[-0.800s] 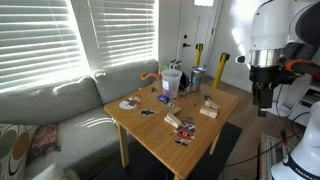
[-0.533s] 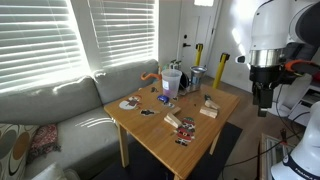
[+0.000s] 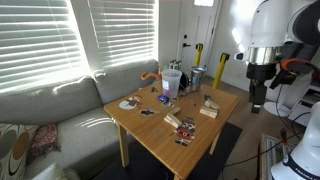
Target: Place the toy cars next to each other on the wooden blocks
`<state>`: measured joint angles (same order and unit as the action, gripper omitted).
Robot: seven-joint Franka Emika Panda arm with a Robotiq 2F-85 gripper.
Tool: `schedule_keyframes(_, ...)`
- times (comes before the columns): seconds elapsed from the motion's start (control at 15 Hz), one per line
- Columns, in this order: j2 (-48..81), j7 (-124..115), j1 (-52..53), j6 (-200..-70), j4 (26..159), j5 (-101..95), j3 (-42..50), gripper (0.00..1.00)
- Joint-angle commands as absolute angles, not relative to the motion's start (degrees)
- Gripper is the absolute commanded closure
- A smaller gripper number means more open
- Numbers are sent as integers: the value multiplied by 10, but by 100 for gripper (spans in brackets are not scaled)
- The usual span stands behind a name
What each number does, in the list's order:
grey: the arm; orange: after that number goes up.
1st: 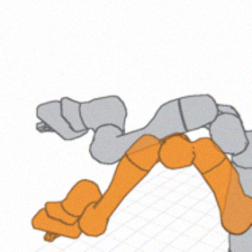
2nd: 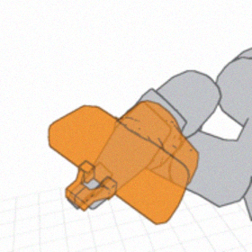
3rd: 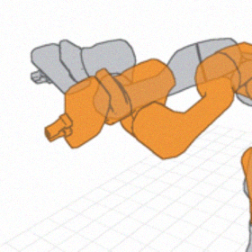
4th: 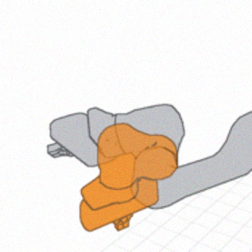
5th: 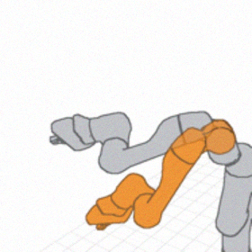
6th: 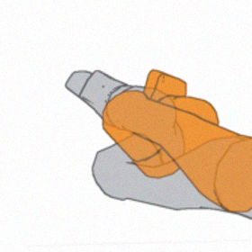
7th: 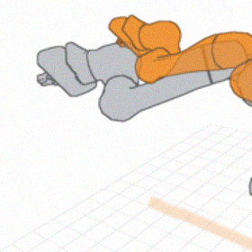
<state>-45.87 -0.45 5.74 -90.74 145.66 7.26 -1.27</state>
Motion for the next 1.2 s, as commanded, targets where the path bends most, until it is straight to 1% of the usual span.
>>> schedule_keyframes(0.0,-404,-33,30,-983,1407,71,-31,0)
schedule_keyframes(0.33,-309,-111,15,-1130,1344,64,-70,0)
schedule_keyframes(0.6,-201,-177,3,-1198,1278,32,-92,0)
schedule_keyframes(0.8,-144,-186,6,-1212,1235,22,-82,0)
schedule_keyframes(0.87,-188,-174,15,-1214,1280,30,-77,0)
schedule_keyframes(1.13,-143,-175,14,-1216,1244,28,-73,0)
